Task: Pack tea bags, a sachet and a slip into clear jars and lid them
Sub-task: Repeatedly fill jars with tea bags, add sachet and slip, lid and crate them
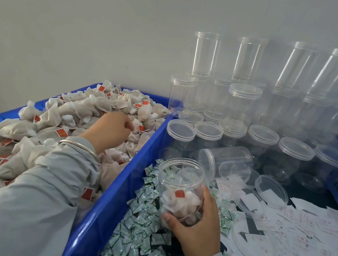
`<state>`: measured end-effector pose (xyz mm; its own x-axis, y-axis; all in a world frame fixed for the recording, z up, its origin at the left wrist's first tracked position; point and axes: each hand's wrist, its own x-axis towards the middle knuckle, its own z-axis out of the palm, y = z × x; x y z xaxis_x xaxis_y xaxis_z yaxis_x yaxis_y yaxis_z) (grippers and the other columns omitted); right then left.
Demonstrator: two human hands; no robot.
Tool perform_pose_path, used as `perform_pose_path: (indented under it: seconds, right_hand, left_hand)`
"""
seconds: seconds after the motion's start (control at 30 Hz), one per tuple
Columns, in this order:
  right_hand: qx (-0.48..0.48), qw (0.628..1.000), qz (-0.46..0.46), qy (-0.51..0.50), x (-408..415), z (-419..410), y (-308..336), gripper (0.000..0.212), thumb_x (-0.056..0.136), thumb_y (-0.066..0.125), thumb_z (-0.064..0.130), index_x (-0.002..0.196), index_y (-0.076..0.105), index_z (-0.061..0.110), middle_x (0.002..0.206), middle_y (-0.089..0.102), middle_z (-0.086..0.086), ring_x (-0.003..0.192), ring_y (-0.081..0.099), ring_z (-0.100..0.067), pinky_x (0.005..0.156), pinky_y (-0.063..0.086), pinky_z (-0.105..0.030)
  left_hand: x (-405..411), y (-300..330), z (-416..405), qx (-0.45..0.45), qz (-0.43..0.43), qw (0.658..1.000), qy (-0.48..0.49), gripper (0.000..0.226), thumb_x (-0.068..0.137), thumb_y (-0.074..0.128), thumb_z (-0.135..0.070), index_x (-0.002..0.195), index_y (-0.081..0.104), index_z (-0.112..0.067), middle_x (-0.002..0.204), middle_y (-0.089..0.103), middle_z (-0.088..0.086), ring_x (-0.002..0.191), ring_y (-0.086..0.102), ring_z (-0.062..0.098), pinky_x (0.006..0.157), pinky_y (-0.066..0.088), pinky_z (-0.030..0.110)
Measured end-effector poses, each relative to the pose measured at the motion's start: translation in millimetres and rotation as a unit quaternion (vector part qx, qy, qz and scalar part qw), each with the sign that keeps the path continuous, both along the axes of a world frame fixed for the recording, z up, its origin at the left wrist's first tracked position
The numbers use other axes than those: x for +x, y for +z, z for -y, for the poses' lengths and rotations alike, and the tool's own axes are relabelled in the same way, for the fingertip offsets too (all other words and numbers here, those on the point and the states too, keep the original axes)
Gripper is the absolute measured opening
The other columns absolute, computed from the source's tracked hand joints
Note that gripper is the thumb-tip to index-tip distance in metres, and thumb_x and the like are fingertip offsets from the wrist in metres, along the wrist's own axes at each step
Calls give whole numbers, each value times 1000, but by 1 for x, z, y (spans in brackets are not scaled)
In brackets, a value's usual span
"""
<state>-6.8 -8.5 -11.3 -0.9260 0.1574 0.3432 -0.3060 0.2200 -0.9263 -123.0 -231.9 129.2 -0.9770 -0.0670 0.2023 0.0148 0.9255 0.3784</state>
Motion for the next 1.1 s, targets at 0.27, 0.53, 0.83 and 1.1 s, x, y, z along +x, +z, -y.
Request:
perform_pose_path:
  seconds: [0.27,0.53,0.83,1.1]
  right_hand:
    - [-63,997,40,3,5,-4,4,108,39,83,56,134,44,23,123,58,2,114,57,-15,97,49,-44]
    - [-48,998,28,-35,6,-10,5,102,44,80,57,127,50,6,114,61,-11,106,61,-27,90,51,-52]
    - [-16,999,36,-11,4,-4,2,104,44,77,60,135,43,24,122,55,6,116,55,-16,96,49,-44]
    - [1,1000,11,-16,2,-4,2,89,44,78,58,122,36,46,120,45,27,115,47,7,94,40,-16]
  left_hand:
    - [-9,-38,13,-225,200,954,0,29,86,58,-8,113,66,-8,112,67,8,98,64,21,79,49,27]
    - [-16,-43,11,-208,181,959,64,2,84,63,-9,83,62,-9,101,67,10,87,62,24,69,44,29]
    - [-20,-20,17,-88,58,992,73,16,95,41,-7,98,57,-4,103,62,14,85,57,26,72,42,30]
    - [-3,6,-9,393,47,916,59,22,102,34,-10,110,52,0,82,68,19,62,68,24,44,50,26]
